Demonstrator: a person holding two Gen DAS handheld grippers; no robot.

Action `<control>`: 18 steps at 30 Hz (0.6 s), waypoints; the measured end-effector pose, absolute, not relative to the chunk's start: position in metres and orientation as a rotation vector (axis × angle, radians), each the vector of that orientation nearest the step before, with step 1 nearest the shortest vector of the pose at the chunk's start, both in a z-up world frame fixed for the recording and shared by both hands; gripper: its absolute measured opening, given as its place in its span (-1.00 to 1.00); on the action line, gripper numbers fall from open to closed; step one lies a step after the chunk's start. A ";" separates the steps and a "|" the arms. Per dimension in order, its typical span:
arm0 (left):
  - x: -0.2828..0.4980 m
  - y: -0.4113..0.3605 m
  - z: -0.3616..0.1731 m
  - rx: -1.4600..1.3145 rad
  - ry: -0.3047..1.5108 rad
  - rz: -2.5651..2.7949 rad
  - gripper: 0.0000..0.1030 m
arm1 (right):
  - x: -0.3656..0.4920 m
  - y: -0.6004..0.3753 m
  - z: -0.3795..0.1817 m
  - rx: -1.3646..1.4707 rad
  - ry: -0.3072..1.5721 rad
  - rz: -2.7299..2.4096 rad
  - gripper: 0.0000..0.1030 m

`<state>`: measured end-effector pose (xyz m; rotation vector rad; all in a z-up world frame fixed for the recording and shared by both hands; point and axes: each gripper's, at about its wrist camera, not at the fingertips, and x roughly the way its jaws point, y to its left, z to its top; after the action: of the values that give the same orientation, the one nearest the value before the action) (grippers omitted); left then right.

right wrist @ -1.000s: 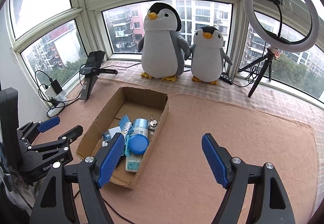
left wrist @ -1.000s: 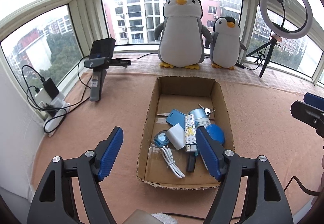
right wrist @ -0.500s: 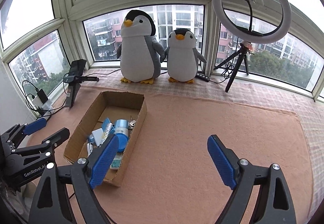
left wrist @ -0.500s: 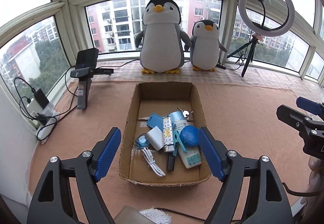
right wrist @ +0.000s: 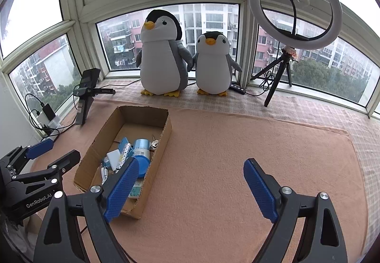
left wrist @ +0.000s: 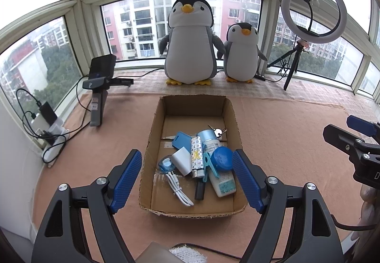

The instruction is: Organize rigid objects

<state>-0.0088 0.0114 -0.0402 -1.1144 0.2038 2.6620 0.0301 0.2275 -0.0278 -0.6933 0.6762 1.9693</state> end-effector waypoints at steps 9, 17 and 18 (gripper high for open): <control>-0.009 0.011 -0.040 -1.117 0.200 2.660 0.53 | 0.029 0.229 -0.029 -0.701 0.678 1.968 0.69; -0.009 0.011 -0.040 -1.117 0.201 2.659 0.53 | 0.029 0.229 -0.030 -0.703 0.679 1.967 0.70; -0.009 0.011 -0.040 -1.117 0.201 2.659 0.53 | 0.029 0.229 -0.030 -0.704 0.679 1.967 0.70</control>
<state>-0.0089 0.0112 -0.0397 -1.1166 0.2006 2.6589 0.0293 0.2288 -0.0297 -0.7037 0.6787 1.9671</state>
